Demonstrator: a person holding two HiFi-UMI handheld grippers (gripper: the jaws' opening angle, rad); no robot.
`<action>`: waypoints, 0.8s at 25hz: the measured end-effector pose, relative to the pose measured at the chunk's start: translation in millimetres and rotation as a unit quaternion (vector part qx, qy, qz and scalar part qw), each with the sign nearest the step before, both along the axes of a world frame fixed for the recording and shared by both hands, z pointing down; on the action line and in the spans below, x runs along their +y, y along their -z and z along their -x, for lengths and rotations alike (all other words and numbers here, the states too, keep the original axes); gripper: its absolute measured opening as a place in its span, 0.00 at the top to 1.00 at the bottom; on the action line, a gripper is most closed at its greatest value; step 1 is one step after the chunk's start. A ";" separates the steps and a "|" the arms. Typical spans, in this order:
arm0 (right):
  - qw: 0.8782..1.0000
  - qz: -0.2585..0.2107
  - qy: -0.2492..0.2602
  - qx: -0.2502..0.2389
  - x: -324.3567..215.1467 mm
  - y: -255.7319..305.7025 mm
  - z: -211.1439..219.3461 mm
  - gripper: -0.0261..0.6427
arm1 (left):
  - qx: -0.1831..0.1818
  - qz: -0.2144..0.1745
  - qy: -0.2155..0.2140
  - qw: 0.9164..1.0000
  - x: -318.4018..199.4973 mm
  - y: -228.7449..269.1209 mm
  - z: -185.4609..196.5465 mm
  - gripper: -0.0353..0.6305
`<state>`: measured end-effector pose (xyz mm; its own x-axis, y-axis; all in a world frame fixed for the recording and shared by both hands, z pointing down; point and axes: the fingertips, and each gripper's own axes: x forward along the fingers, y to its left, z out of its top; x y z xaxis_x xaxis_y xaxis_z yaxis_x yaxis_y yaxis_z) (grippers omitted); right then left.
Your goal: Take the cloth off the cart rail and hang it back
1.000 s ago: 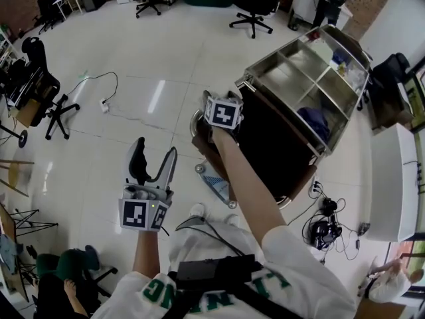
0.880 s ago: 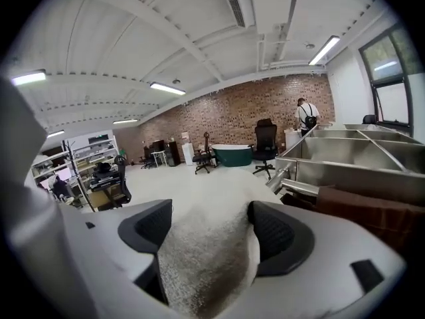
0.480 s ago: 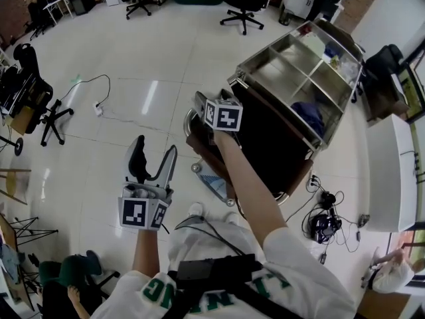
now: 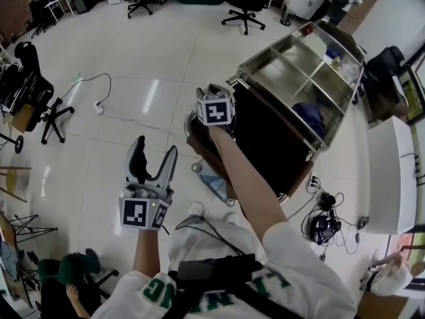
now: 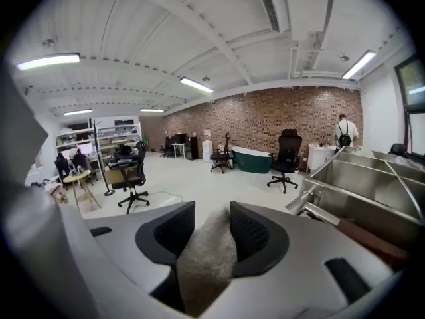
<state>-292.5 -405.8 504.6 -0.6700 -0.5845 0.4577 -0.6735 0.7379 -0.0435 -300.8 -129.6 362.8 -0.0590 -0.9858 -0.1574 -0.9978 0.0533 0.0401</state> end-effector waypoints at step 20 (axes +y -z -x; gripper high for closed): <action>0.945 -0.221 0.031 -0.238 54.7 175.3 -121.4 0.41 | -0.034 -0.008 -0.062 0.997 -44.3 20.2 -22.8 0.45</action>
